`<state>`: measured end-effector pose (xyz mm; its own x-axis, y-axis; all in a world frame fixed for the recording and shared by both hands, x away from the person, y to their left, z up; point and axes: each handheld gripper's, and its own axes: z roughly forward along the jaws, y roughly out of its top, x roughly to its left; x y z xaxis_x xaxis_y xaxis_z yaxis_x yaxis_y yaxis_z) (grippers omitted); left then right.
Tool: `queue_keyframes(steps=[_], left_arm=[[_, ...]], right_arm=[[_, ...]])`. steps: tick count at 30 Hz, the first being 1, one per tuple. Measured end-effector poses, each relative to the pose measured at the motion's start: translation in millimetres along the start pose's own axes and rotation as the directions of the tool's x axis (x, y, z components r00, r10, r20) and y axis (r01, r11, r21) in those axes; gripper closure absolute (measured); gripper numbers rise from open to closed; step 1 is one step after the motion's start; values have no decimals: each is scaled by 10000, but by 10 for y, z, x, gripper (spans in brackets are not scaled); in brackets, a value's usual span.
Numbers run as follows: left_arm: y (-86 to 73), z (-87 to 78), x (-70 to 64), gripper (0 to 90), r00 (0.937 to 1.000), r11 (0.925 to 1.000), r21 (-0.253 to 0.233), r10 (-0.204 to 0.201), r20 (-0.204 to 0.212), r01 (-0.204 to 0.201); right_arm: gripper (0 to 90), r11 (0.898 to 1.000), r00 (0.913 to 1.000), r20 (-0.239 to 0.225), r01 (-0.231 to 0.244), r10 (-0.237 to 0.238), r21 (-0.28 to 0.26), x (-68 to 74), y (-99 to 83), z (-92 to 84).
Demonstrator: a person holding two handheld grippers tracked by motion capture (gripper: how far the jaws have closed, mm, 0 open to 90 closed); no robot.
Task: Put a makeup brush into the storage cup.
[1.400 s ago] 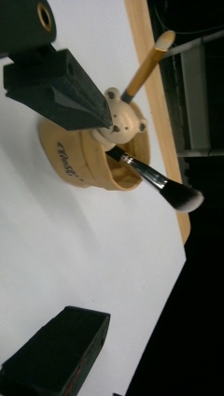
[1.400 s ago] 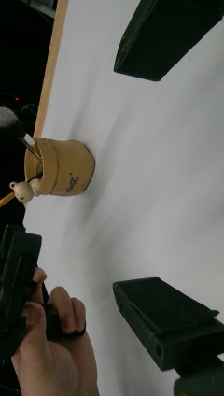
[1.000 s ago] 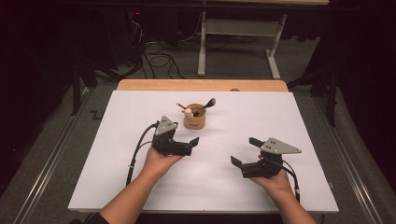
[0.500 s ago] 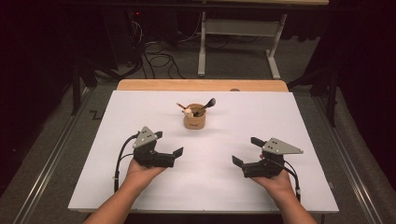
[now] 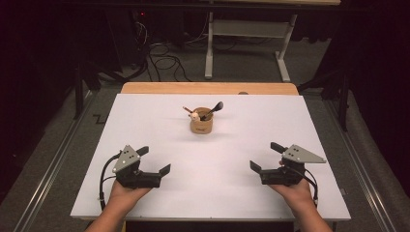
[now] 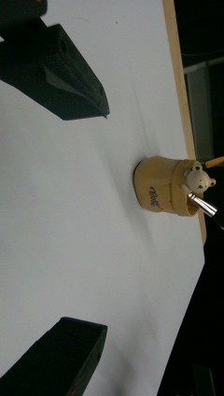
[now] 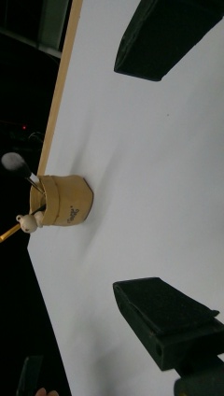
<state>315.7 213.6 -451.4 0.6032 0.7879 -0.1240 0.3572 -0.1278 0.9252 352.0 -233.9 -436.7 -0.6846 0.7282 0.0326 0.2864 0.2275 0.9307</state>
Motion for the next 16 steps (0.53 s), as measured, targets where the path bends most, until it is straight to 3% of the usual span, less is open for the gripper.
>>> queue_keyframes(steps=[4, 6, 16], left_arm=[[-7, -22, 22, 3, 9992, 9992, -115, 375, -143, -377], [-8, -6, 51, 3, 10000, 9998, -157, 77, -3, -77], [1, -14, 31, 3, 9997, 9996, -138, 230, -73, -231]], right_arm=[[1, 9998, 9996, 163, -209, 209, -44, -54, -41, -70], [1, 9996, 9994, 185, -294, 293, 51, -75, -64, -67], [1, 9999, 9995, 292, -110, 110, 7, -71, -70, -61]])
